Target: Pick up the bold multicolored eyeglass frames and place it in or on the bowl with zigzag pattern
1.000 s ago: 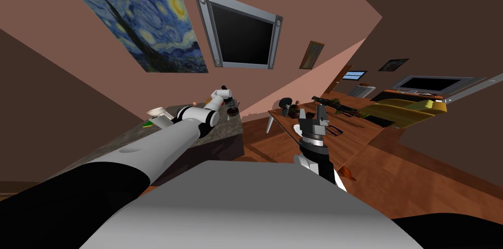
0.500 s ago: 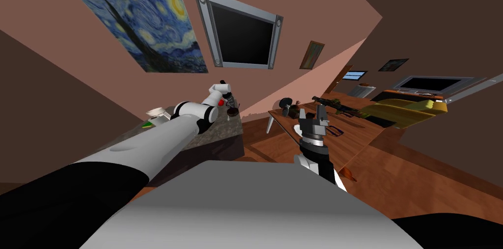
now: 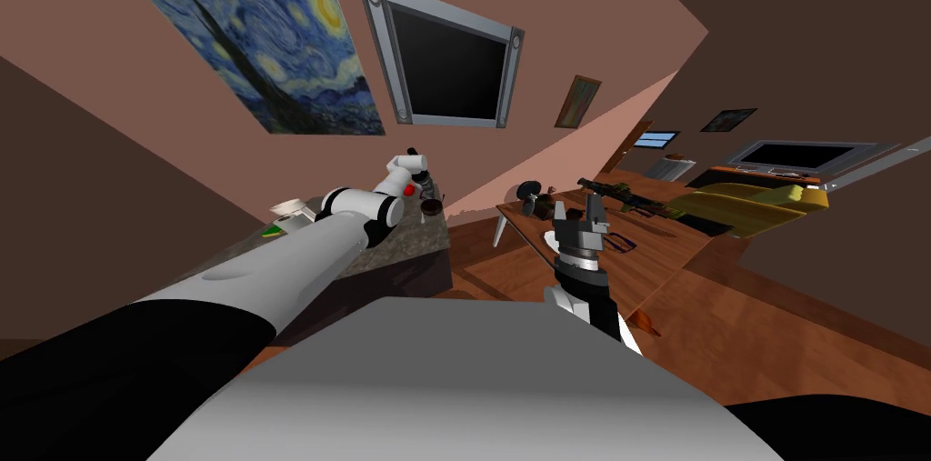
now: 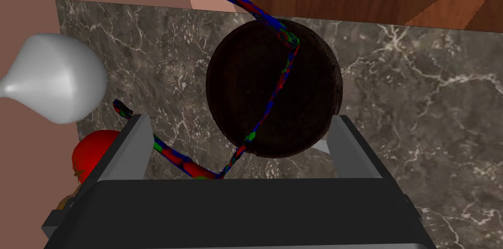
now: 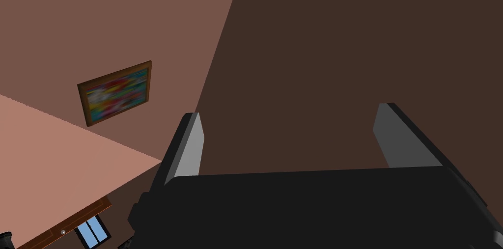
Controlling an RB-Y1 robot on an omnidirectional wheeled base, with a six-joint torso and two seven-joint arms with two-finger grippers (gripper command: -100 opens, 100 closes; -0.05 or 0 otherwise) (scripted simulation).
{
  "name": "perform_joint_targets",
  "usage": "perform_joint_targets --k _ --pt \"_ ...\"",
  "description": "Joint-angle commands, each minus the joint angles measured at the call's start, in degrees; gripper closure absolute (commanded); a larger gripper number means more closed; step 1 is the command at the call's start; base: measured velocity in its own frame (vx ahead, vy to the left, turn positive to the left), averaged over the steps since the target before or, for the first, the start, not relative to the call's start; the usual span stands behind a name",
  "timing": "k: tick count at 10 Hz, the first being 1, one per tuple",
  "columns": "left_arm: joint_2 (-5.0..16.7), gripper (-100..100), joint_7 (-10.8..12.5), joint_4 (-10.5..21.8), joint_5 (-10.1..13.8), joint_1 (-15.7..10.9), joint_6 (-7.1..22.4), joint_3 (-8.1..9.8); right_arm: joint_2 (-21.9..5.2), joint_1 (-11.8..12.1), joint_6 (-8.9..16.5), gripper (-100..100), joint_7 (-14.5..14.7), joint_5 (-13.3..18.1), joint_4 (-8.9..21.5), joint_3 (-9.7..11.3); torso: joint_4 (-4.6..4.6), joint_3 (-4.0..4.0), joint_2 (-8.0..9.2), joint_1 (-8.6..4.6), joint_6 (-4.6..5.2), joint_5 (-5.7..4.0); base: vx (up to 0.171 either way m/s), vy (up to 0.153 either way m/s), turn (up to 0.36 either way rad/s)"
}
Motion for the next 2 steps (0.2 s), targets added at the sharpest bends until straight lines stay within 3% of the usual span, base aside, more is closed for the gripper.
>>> perform_joint_targets --k 1,2 --pt "0.0 0 0.0 0.0 0.0 0.0 0.0 0.0 0.0 0.0 0.0 0 0.0 0.0 0.0 0.0 0.0 0.0 0.0 0.0 0.0 0.0 0.0 0.0 0.0" --pt "0.0 0 0.0 0.0 0.0 0.0 0.0 0.0 0.0 0.0 0.0 0 0.0 0.0 0.0 0.0 0.0 0.0 0.0 0.0 0.0 0.0 0.0 0.0 0.0"
